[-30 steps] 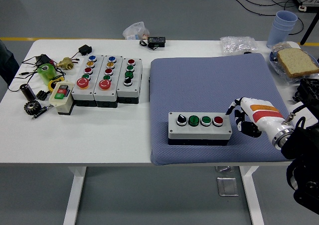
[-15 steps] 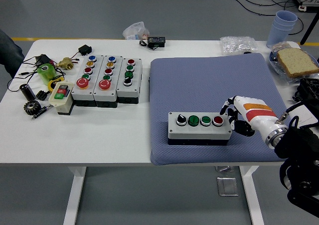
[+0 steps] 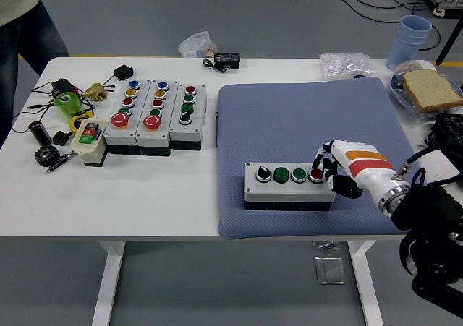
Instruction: Pick up the button,place it on the desk,press the button,press the button
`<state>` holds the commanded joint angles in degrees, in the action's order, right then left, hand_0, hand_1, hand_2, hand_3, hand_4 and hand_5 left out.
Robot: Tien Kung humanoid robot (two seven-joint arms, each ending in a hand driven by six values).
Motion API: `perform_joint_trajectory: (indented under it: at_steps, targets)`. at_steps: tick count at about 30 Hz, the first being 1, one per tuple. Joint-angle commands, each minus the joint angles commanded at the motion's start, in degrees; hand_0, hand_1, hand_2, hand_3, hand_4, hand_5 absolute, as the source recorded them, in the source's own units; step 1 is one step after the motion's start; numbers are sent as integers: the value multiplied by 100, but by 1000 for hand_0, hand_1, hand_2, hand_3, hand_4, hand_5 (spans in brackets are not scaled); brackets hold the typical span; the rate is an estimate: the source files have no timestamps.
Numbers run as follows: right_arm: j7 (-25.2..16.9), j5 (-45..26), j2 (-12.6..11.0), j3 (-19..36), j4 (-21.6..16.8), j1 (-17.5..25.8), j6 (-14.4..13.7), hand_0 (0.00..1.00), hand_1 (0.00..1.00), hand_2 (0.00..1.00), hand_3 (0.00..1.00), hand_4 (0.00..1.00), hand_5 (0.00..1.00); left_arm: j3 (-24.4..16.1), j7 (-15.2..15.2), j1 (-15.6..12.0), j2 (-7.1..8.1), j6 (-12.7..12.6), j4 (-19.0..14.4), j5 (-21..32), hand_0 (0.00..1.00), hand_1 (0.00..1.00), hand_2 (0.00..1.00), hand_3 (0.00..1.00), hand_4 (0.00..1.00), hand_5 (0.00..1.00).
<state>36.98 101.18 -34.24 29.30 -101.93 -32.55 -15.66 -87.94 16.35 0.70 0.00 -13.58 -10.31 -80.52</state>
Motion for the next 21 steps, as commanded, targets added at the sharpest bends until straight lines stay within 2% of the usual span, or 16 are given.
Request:
perform_joint_trajectory:
  at_steps: [21]
  targets:
    - [0,-79,-14,-50,0,105,-32,96,2,215,502,332,2,-1,3,12,0,-1,0,-15,547,421,424,429,259,421]
